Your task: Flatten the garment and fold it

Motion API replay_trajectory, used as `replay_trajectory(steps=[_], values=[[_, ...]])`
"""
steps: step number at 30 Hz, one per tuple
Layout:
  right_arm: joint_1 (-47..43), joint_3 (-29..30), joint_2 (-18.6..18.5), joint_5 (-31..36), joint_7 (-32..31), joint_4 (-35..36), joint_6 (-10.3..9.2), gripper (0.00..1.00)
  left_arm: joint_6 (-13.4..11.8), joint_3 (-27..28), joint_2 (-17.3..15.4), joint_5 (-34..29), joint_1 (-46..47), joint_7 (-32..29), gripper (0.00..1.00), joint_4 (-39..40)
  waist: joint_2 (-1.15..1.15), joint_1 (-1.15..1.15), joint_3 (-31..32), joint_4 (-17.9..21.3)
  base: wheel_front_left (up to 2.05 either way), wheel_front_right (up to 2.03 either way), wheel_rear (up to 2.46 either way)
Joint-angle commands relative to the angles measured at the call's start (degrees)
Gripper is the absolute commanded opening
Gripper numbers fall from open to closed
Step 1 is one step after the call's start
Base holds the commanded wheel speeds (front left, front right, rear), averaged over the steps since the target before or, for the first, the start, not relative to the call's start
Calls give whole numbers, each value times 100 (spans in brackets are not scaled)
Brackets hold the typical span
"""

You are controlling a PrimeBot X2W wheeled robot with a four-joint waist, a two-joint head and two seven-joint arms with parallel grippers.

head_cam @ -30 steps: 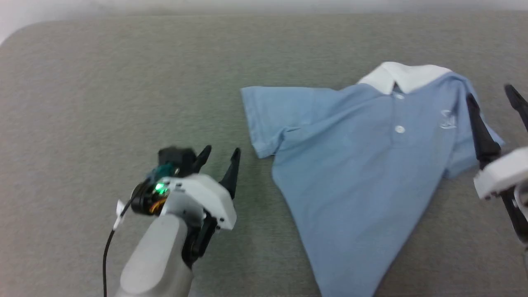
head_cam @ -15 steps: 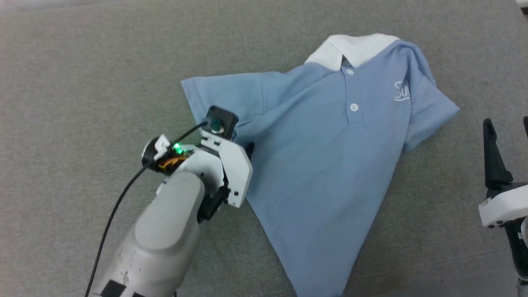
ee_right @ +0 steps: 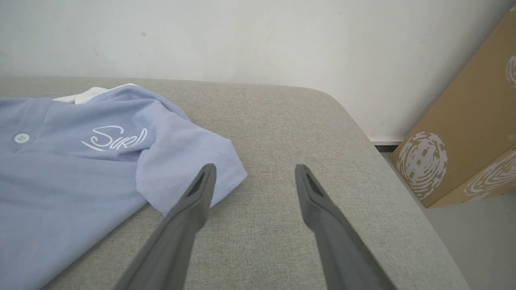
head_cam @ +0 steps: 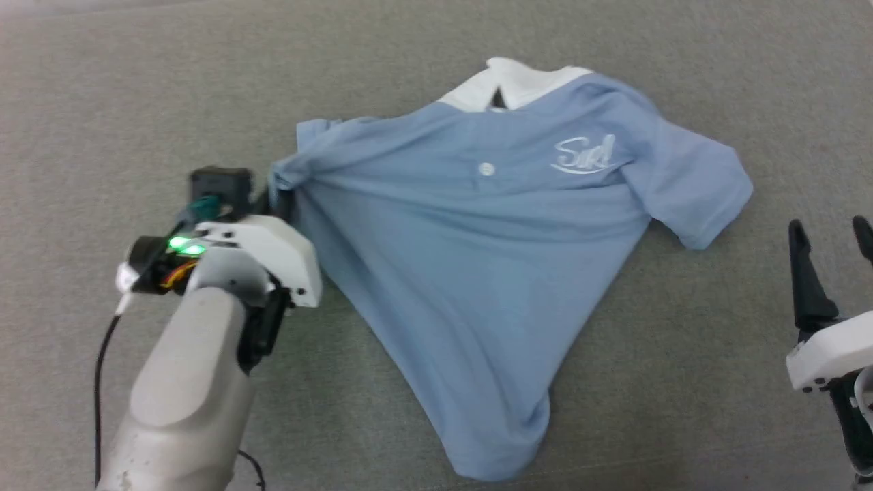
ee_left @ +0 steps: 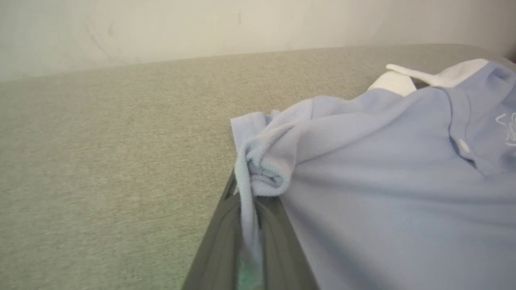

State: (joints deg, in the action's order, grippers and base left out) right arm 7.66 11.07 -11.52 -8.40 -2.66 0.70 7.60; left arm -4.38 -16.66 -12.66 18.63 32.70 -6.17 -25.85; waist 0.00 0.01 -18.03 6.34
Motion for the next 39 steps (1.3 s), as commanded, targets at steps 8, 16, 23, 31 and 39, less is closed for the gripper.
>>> replay_trajectory(steps=[8, 16, 23, 31, 39], values=[[-146, -259, -135, -126, -402, -178, -11, 100, -383, 680, -313, 357, -728, 614, 31, 323, 0, -1, 261, -570, 0, 0, 0], [133, -1415, -623, -152, -624, -238, -11, 100, -228, 591, -78, 416, -1096, 1452, 100, 425, 0, -1, 281, -838, 0, 0, 0], [660, -2573, -1290, 128, -1047, -792, -11, 100, -174, 438, 247, 495, -1454, 1823, 100, 623, 0, -1, 318, -1156, 0, 0, 0], [1346, -3183, -1609, 342, -928, -1767, -11, 100, -177, 307, 405, 564, -1683, 1846, 100, 634, 0, -1, 243, -1523, 0, 0, 0], [1552, -3168, -1566, 465, -757, -2367, -11, 0, -172, 261, 408, 605, -1782, 1850, 100, 558, 0, -1, 278, -1617, 0, 0, 0]])
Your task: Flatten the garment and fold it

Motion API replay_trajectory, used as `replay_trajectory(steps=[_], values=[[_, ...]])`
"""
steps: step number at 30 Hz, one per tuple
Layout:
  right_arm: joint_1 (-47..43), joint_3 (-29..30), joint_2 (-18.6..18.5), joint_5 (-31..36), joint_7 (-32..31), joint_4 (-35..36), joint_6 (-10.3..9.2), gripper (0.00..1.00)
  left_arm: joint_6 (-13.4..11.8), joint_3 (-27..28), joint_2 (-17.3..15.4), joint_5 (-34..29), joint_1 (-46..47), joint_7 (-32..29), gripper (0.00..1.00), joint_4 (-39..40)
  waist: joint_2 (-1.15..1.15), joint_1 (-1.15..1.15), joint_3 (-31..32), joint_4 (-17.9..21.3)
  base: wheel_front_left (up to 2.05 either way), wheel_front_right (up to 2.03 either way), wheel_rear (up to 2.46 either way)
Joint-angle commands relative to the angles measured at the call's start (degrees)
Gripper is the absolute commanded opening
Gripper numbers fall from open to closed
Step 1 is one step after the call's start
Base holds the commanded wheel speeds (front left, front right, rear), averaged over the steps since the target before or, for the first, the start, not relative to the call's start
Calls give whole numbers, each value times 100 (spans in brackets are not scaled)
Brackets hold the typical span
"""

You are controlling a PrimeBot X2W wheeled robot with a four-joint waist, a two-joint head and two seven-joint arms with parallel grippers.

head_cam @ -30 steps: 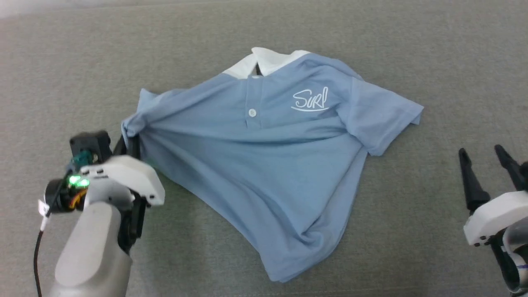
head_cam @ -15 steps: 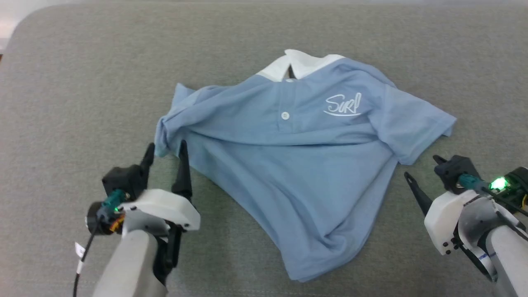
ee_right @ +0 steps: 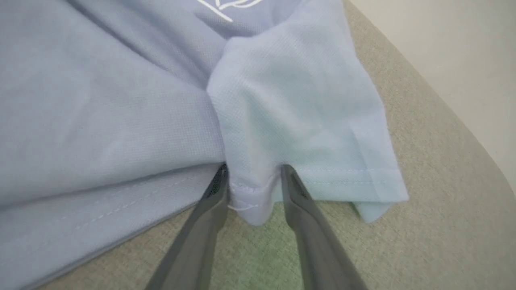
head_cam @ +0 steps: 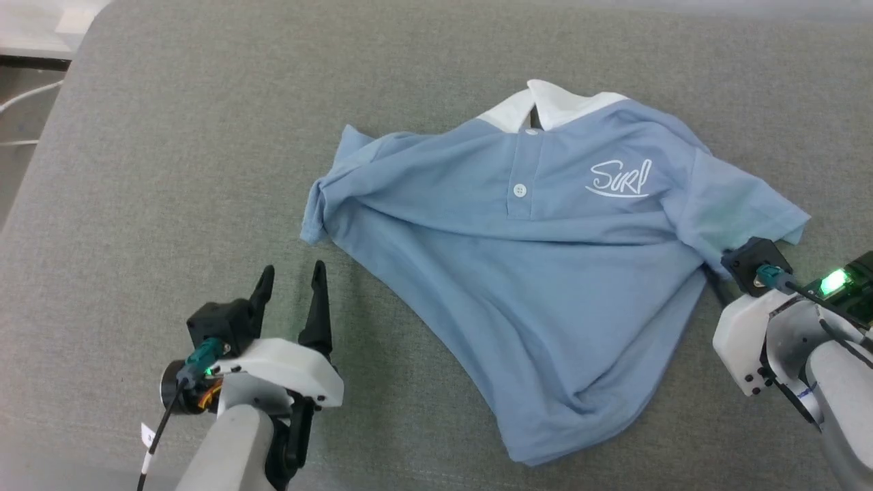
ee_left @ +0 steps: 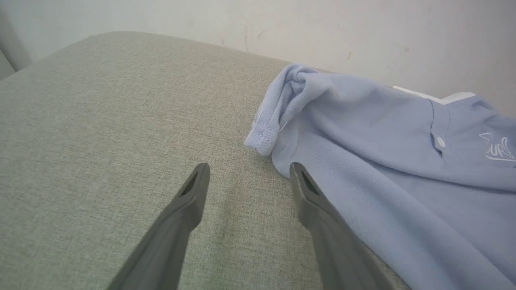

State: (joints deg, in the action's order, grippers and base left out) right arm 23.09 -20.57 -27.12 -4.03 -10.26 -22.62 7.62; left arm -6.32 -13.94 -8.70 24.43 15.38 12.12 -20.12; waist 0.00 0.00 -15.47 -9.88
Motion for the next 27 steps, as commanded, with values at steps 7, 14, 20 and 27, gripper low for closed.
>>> replay_trajectory(steps=[7, 14, 20, 27], values=[[-298, 121, 0, 102, -212, 205, -13, 0, 53, 0, -10, 136, -200, 23, 100, -151, 0, 0, 399, 268, 0, 0, 0], [-1014, -362, -211, -332, -1112, 1314, -13, 0, 115, -66, 37, 198, -252, 27, 100, -294, 0, 0, 641, 418, 0, 0, 0], [-1558, -912, -252, -820, -1718, 2001, -13, 0, 151, -112, 76, 259, -293, 26, 100, -399, 0, 0, 661, 440, 0, 0, 0], [-1711, -140, 59, -1477, -1770, 2224, -13, 100, 164, -98, 15, 326, -363, 10, 100, -448, 0, 0, 671, 471, 0, 0, 0]])
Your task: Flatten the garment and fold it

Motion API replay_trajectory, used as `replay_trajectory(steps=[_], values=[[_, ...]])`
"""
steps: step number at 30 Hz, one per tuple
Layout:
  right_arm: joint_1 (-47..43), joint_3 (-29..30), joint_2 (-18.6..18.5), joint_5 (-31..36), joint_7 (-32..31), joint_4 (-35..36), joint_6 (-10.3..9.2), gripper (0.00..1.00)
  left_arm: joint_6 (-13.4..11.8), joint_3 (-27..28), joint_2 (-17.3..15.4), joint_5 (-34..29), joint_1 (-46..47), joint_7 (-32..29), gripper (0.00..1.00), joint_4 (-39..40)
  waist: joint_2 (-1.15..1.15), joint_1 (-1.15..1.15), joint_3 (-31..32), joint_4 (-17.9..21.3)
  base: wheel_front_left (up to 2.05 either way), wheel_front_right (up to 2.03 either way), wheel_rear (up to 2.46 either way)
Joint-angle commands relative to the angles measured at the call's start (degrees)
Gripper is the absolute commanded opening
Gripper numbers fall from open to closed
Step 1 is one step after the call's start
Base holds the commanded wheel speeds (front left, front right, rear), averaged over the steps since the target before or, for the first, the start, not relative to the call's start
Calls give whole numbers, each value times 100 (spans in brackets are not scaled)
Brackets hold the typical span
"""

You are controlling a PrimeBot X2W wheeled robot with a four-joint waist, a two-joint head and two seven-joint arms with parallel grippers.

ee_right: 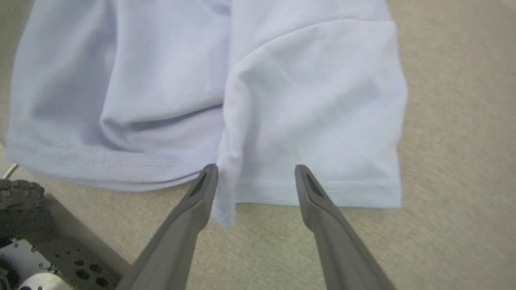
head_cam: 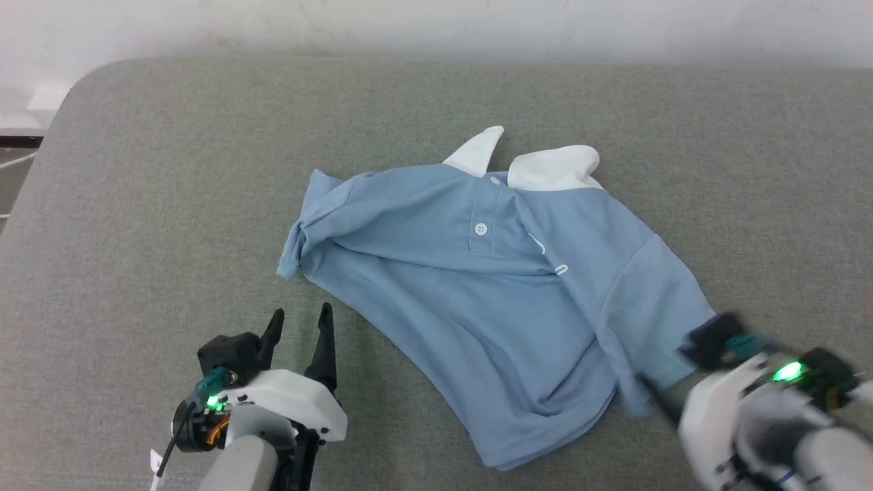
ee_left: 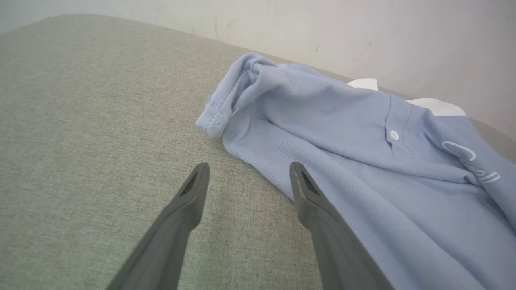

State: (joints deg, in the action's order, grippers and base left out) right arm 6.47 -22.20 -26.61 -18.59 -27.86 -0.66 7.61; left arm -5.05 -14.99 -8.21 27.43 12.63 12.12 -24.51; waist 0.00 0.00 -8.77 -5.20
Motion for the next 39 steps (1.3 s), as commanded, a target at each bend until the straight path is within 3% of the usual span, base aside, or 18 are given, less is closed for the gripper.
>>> replay_trajectory(steps=[1, 6, 10, 18, 26, 27, 28, 39], values=[[-72, 257, 23, -92, -99, 89, -12, 100, 36, 15, -45, 34, -92, 14, 100, -11, 0, 0, 3, 6, 0, 0, 0], [-120, 1586, 202, -53, -600, 184, -12, 100, 9, 44, -50, 37, -28, 77, 100, 87, 0, 0, -58, -16, 0, 0, 0], [-25, 2084, 568, 30, -788, -76, -12, 100, 3, 36, -34, 17, 44, 123, 100, 204, 0, 0, -155, -71, 0, 0, 0], [340, 2309, 835, 470, -606, -936, -12, 100, -15, -7, -44, -44, 112, 172, 100, 472, 0, 0, -364, -219, 0, 0, 0], [488, 2011, 929, 217, -278, -1574, -12, 100, -61, -12, -106, -60, 115, 181, 100, 658, 0, 0, -488, -274, 0, 0, 0], [488, 1973, 922, 167, -262, -1624, -12, 43, -74, -10, -116, -61, 108, 179, 100, 668, 0, 0, -485, -263, 0, 0, 0], [487, 1935, 901, 137, -240, -1665, -12, 0, -93, -10, -124, -64, 98, 171, 100, 681, 0, 0, -477, -247, 0, 0, 0], [512, 2316, 222, 732, 65, -1642, -12, 0, -34, -27, -519, -137, 270, -127, 100, 924, 0, 0, -307, 81, 0, 0, 0]])
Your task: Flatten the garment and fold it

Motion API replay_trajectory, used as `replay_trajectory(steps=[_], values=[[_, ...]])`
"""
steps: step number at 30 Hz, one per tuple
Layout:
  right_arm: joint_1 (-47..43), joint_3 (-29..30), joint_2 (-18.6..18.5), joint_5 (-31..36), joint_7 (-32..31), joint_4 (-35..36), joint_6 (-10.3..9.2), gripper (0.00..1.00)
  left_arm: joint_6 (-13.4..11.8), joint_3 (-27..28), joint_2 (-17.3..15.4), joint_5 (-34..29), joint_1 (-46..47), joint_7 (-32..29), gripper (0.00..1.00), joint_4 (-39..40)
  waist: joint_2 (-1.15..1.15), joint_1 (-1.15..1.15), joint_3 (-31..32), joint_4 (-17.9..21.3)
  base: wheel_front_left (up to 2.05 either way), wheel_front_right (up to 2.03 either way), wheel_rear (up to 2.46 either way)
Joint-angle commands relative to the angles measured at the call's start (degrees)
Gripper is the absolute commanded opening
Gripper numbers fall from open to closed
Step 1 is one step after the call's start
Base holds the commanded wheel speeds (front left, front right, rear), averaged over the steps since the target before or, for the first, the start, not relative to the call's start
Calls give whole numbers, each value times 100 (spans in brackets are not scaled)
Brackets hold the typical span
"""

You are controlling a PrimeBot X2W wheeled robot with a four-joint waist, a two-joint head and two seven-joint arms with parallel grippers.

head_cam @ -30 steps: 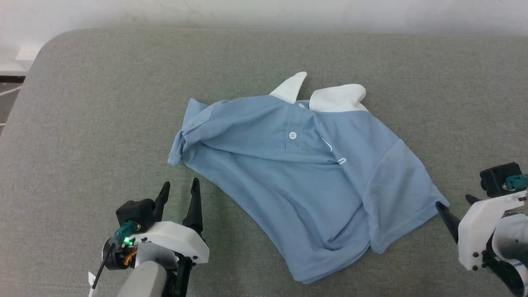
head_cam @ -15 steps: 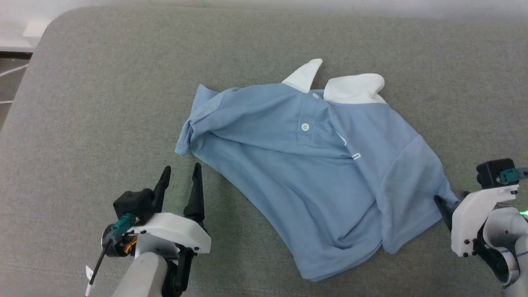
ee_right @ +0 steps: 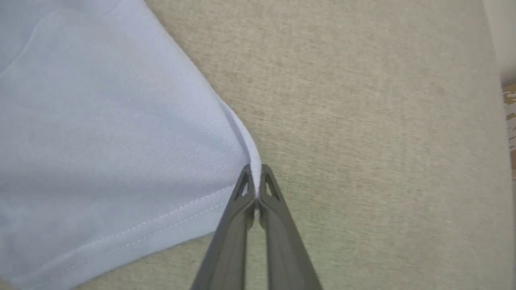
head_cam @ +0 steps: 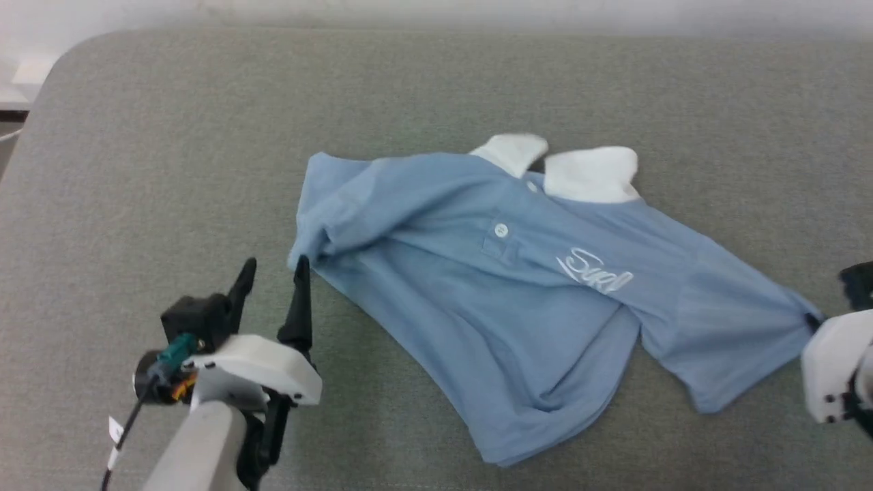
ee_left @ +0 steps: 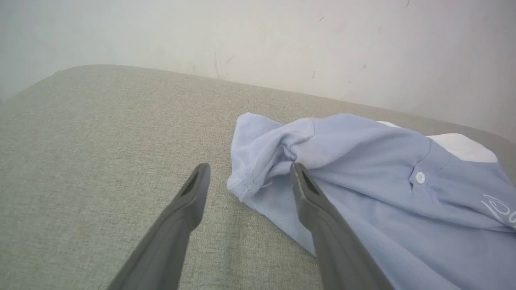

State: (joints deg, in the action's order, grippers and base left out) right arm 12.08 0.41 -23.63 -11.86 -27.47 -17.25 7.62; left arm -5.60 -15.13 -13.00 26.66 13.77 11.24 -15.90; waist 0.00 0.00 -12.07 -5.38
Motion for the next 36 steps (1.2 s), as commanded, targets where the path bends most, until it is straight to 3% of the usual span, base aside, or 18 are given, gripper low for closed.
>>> replay_trajectory(steps=[1, 7, 10, 14, 20, 30, 36], values=[[-41, 115, -157, 98, 13, 65, -13, 0, 36, -26, -93, -72, 217, -129, 100, 133, 0, 0, 12, 147, 0, 0, 0], [105, 234, -550, 193, -36, 346, -13, 0, 294, -111, -603, -127, 921, -995, 100, 516, 0, 0, -196, 451, 0, 0, 0], [231, 179, -564, 107, -59, 481, -13, 0, 613, -292, -842, -59, 1520, -1849, 100, 501, 0, 0, -401, 604, 0, 0, 0], [471, 6, -505, 44, -36, 573, -13, 0, 1035, -609, -1140, 40, 2476, -3120, 100, 96, 0, 0, -724, 860, 0, 0, 0], [808, -206, -343, 31, 73, 687, -13, 0, 1281, -1230, -1626, 9, 3724, -4423, 100, -742, 0, 0, -1212, 1258, 0, 0, 0], [938, -271, -173, 58, 214, 800, -13, 0, 1307, -2336, -2279, 593, 4421, -5219, 100, -1476, 0, 0, -1486, 1542, 0, 0, 0], [894, -213, -138, 95, 222, 821, -13, 0, 1307, -2907, -2647, 681, 4602, -5163, 100, -1593, 0, 0, -1530, 1572, 0, 0, 0]])
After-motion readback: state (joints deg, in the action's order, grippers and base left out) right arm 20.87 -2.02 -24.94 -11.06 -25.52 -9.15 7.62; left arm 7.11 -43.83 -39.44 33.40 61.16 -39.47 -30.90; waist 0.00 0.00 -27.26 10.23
